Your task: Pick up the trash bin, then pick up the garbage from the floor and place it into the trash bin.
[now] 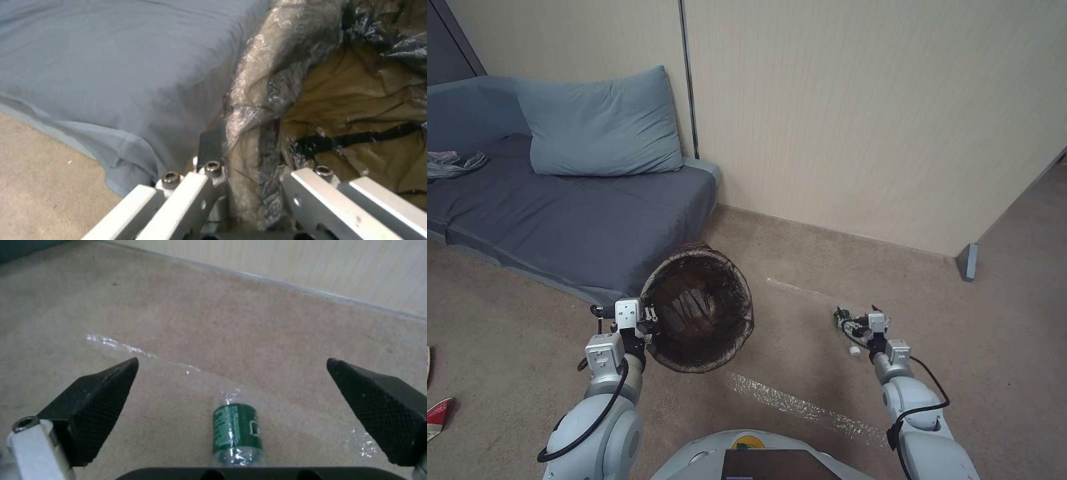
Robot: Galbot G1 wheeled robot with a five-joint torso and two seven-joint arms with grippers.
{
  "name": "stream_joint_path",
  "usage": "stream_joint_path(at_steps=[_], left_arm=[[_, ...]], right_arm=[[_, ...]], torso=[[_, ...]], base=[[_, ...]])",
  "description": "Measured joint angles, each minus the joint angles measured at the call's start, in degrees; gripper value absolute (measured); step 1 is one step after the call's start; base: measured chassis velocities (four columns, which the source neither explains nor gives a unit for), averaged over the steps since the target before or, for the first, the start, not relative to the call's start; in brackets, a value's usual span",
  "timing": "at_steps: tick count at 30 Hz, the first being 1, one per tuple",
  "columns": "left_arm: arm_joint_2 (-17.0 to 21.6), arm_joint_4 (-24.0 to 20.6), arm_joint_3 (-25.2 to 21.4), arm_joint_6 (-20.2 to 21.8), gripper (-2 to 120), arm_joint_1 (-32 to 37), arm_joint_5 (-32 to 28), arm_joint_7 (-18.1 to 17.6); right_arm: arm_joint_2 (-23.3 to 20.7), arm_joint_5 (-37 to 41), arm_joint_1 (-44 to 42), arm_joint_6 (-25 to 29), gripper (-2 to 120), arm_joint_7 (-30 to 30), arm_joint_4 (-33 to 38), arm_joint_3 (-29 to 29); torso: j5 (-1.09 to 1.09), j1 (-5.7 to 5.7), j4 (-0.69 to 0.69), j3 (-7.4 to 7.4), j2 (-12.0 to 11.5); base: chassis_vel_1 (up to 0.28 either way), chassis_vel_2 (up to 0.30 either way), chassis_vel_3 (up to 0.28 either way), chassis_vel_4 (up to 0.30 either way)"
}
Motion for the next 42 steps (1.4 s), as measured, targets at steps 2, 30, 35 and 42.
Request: stream_joint_path(at_steps=[2, 30, 35, 42], left_arm=[[0.0, 0.0, -0.01, 0.0, 0, 0.0, 0.0, 0.0], [0.0, 0.0, 0.0, 0.0, 0, 0.0, 0.0, 0.0], [0.0, 0.0, 0.0, 0.0, 0, 0.0, 0.0, 0.0], [0.0, 0.0, 0.0, 0.0, 0, 0.0, 0.0, 0.0]], right_arm=[[-0.59, 0.62, 0.54, -0.73, 100, -2.02, -2.32, -0.5], [-2.52, -2.03, 11.59, 2.0, 100, -10.28, -27.3, -2.07], [-2.36, -1.68, 14.49, 2.04, 100, -10.05, -32.61, -2.66], [-1.46, -3.25, 18.12, 3.53, 82, -9.71, -41.7, -2.25]], torso=[[0.0, 0.0, -0.01, 0.0, 0.0], [-0.02, 0.0, 0.0, 0.0, 0.0], [-0.02, 0.0, 0.0, 0.0, 0.0], [-0.02, 0.0, -0.01, 0.0, 0.0]], base=[[0.0, 0.0, 0.0, 0.0], [0.0, 0.0, 0.0, 0.0], [0.0, 0.0, 0.0, 0.0], [0.0, 0.0, 0.0, 0.0]])
